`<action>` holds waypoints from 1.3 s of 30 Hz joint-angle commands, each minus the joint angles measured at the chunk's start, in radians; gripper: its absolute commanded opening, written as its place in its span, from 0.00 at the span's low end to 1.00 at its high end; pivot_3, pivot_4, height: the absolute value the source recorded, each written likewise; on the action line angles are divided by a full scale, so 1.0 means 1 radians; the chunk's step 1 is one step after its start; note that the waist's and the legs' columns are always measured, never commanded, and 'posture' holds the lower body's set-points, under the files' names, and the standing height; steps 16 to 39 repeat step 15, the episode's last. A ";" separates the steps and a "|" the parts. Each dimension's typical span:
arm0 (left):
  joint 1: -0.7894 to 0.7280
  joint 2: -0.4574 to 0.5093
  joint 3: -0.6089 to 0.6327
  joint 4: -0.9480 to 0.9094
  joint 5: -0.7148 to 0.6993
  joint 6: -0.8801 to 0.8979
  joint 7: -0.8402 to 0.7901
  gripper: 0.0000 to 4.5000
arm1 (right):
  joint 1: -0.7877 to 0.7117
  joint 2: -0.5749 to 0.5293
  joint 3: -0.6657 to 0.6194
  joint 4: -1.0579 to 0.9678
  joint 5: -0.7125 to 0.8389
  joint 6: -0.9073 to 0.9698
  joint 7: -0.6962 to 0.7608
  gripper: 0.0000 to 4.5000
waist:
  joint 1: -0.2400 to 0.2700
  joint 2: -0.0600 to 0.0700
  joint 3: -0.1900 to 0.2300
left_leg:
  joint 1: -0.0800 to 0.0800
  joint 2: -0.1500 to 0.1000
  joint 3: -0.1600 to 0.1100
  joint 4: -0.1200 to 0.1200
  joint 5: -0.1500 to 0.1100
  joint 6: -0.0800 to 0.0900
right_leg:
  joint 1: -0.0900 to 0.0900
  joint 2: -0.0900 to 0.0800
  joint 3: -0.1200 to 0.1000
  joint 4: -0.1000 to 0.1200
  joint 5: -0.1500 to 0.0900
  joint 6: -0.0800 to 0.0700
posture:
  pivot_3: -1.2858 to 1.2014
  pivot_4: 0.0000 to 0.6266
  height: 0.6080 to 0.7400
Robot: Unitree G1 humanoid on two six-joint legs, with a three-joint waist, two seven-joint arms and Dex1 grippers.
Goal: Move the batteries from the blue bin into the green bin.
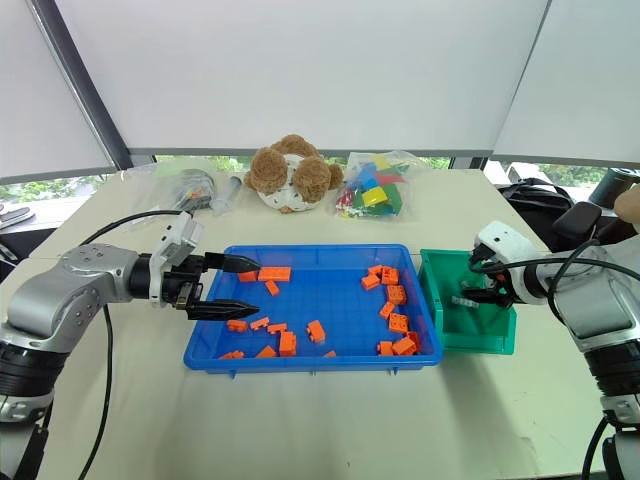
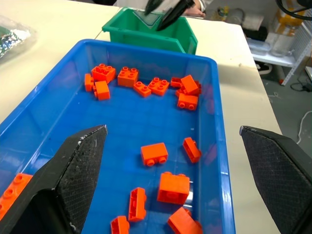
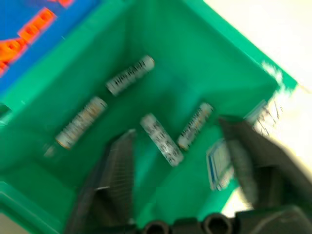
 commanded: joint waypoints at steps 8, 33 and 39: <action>-0.007 0.025 0.049 -0.024 -0.035 0.027 -0.006 1.00 | -0.031 -0.068 -0.127 -0.294 0.227 0.030 0.125 0.99 | 0.000 0.000 0.000 | 0.000 0.000 0.000 0.000 0.000 0.000 | 0.000 0.000 0.000 0.000 0.000 0.000 | 0.52 0.24 0.95; -0.007 0.027 0.051 -0.013 -0.046 0.034 -0.015 1.00 | 0.028 -0.097 -0.137 -0.469 0.324 0.109 0.126 0.99 | 0.004 0.000 0.000 | 0.000 0.000 -0.001 0.000 0.000 0.000 | 0.000 0.000 0.000 0.000 0.000 0.000 | 0.52 0.24 0.95; -0.007 0.027 0.051 -0.013 -0.046 0.034 -0.015 1.00 | 0.028 -0.097 -0.137 -0.469 0.324 0.109 0.126 0.99 | 0.004 0.000 0.000 | 0.000 0.000 -0.001 0.000 0.000 0.000 | 0.000 0.000 0.000 0.000 0.000 0.000 | 0.52 0.24 0.95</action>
